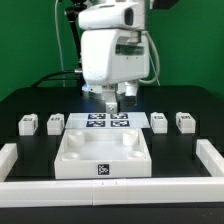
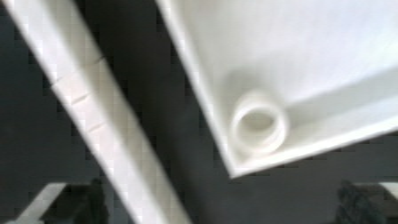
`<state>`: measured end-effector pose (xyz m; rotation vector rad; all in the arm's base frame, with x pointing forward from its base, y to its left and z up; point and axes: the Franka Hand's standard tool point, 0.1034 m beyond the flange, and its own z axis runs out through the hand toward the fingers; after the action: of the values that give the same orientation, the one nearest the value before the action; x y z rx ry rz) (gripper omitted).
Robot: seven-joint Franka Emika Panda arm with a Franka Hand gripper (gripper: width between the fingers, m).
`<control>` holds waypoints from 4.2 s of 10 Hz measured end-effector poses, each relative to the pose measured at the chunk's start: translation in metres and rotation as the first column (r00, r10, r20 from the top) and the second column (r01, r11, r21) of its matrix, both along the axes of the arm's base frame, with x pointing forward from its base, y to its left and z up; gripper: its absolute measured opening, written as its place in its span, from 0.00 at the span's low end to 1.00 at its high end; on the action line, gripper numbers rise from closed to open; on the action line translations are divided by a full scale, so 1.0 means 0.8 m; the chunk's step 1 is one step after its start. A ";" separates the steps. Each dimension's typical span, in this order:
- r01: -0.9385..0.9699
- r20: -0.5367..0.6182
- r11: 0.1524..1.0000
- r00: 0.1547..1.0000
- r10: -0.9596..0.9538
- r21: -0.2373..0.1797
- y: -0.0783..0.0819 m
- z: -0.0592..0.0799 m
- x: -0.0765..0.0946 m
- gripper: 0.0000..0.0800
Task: Assemble square table
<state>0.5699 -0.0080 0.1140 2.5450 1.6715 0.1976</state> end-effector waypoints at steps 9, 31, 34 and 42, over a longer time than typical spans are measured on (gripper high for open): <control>-0.246 -0.053 0.966 0.969 0.242 -0.075 -0.023 -0.032 -0.080 0.81; -0.219 -0.088 0.975 0.972 0.216 -0.027 -0.025 -0.132 -0.167 0.07; -0.229 -0.087 0.973 0.970 0.226 -0.027 -0.021 -0.132 -0.166 0.07; -0.436 -0.074 0.898 0.899 0.431 -0.055 0.086 -0.131 -0.112 0.07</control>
Offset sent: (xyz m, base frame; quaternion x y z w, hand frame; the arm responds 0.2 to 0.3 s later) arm 0.0000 0.0000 0.0000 0.0000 0.0000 -0.1296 0.9916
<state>0.4801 0.0609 0.0092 2.1108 2.2089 0.0878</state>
